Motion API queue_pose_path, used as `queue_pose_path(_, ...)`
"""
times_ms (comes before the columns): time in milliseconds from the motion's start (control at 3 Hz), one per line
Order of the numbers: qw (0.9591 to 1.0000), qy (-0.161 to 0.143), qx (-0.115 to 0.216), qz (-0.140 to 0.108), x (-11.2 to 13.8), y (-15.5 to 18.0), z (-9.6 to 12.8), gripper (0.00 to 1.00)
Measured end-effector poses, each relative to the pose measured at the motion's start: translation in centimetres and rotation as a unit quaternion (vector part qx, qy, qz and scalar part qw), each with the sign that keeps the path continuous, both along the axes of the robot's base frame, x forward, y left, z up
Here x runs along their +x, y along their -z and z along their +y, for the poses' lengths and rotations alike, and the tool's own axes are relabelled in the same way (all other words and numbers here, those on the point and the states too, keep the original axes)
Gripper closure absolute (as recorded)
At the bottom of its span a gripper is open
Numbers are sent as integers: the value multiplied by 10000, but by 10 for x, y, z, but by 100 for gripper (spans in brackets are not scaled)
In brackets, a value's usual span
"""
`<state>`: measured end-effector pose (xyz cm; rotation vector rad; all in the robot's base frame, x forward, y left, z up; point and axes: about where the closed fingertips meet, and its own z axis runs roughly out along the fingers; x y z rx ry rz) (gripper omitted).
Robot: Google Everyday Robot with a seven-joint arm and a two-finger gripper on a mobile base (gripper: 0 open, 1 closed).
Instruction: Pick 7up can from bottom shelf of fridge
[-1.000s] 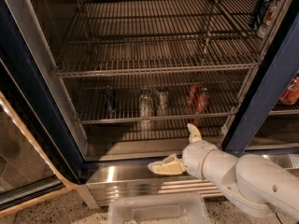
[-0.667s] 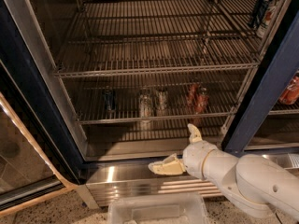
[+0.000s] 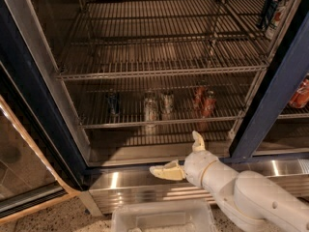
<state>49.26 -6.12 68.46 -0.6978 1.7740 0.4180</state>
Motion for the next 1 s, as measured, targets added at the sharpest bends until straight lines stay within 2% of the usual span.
queue_pose_path(333, 9982, 417, 244, -346, 18, 9, -7, 0)
queue_pose_path(667, 9945, 666, 741, -328, 38, 41, -15, 0)
queue_pose_path(1000, 9917, 682, 1079, -135, 35, 64, -8, 0)
